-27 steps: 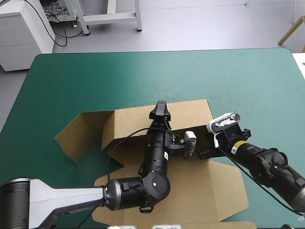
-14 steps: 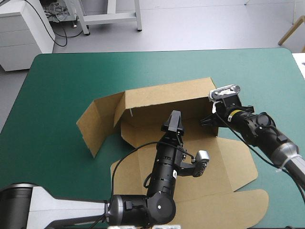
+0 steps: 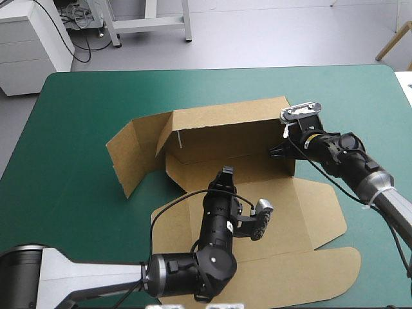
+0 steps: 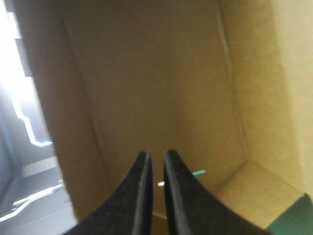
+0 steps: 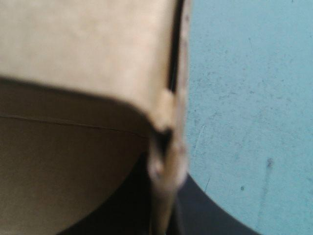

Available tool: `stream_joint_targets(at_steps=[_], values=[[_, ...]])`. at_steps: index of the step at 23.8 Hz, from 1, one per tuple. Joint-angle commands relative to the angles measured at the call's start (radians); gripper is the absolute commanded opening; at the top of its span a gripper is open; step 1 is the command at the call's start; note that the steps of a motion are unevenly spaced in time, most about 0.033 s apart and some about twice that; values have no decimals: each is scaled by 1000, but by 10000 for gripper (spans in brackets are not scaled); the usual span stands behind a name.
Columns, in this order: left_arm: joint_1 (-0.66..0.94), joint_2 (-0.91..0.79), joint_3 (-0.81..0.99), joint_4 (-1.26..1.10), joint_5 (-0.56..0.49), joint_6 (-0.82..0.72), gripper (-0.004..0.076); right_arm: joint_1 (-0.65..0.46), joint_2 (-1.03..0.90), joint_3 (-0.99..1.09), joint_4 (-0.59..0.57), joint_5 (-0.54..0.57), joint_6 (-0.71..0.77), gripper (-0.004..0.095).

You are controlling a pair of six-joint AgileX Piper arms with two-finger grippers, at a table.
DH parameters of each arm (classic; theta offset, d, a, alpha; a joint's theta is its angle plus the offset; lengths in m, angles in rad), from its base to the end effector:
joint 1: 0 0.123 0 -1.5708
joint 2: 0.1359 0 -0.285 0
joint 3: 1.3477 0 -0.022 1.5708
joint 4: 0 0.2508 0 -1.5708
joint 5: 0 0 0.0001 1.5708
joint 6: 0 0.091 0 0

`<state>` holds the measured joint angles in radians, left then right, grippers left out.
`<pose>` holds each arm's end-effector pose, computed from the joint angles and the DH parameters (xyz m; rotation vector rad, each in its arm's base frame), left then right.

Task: Fold the box

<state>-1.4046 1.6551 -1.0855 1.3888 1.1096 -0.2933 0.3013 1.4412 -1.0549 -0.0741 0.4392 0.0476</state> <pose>0.1326 -0.3059 0.2724 1.6334 1.2503 0.9583 0.3019 0.0908 0.2939 -0.3530 2.2829 0.1076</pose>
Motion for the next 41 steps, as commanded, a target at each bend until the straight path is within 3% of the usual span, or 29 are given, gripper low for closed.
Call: stream_joint_targets(at_steps=[1, 8, 12, 14, 16, 21, 26, 31, 36, 39, 41], values=[[65, -58, -103, -165, -49, 129, 2, -7, -33, -37, -11, -60, 3, 0], [259, -89, -340, -455, -120, 251, 3, -7, -33, -37, -11, -63, 3, 0], [602, -117, -654, -1037, 34, 570, 3, -7, -33, -37, -13, -63, -1, 0], [788, -121, -744, -1198, 144, 604, 3, -7, -33, -37, -15, -63, -1, 0], [988, -128, -782, -1323, 184, 604, 3, -7, -33, -37, -15, -66, -1, 0], [1532, -134, -712, -1810, 148, 608, 2, -7, -33, -37, 0, -66, 3, -1], [1813, -134, -506, -1982, 109, 630, 2, -7, -33, -37, 38, -64, 3, -4], [1961, -134, -289, -2086, 40, 622, 2, -7, -33, -37, 49, -57, 3, -4], [2002, -134, -189, -2161, -4, 635, 2, -7, -33, -67, 53, 5, 26, -4], [2002, -134, -187, -2163, -14, 635, -10, -7, -33, -193, 59, 179, 38, -4], [2002, -134, -187, -2163, -16, 641, -10, -7, -33, -320, 74, 365, 48, -4]])
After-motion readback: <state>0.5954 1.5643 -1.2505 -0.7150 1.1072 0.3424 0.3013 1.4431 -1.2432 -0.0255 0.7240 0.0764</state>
